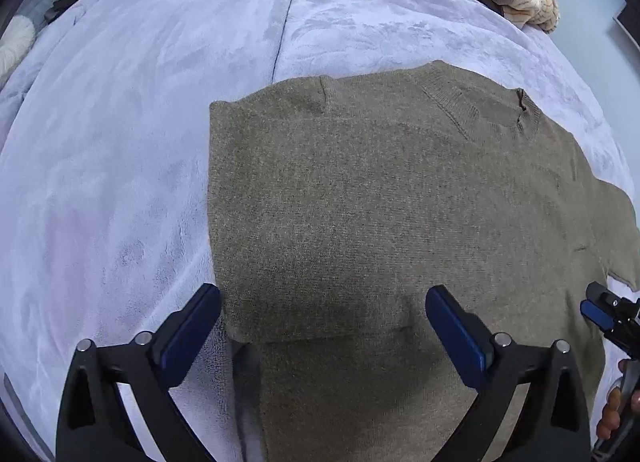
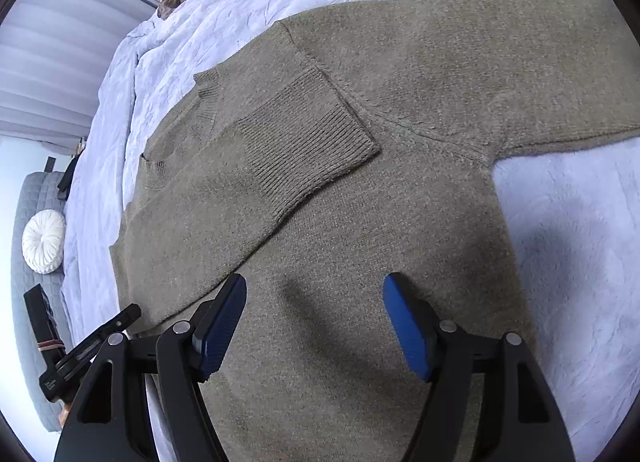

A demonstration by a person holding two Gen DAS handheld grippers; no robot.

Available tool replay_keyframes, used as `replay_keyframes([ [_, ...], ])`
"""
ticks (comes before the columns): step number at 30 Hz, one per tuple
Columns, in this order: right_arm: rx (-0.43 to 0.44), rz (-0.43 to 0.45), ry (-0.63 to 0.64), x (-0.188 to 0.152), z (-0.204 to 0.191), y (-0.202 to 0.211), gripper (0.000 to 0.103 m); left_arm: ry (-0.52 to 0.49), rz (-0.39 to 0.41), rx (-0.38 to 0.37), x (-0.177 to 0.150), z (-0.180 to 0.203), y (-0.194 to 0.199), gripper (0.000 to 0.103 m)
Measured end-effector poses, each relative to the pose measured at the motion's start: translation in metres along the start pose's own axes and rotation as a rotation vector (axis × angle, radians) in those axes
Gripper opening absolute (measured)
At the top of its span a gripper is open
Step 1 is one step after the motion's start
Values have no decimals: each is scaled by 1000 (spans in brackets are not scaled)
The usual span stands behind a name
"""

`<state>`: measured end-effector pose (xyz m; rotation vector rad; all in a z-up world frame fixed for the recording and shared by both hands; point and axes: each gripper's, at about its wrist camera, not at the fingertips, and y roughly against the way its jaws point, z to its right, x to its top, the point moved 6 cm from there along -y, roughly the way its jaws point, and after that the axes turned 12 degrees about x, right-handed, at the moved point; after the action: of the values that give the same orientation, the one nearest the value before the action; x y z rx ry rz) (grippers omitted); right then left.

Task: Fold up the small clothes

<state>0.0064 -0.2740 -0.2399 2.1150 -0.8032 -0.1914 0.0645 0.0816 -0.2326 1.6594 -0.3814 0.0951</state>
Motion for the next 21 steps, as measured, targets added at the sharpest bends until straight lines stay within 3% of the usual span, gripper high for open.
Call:
replay_keyframes([
  [10,24,-24,4,0,1,1,74,-30,-40,69,0,10,-9,103],
  [21,82,-56,-9,2,3,1,79,-19,-53,67,2,38,-8,103],
])
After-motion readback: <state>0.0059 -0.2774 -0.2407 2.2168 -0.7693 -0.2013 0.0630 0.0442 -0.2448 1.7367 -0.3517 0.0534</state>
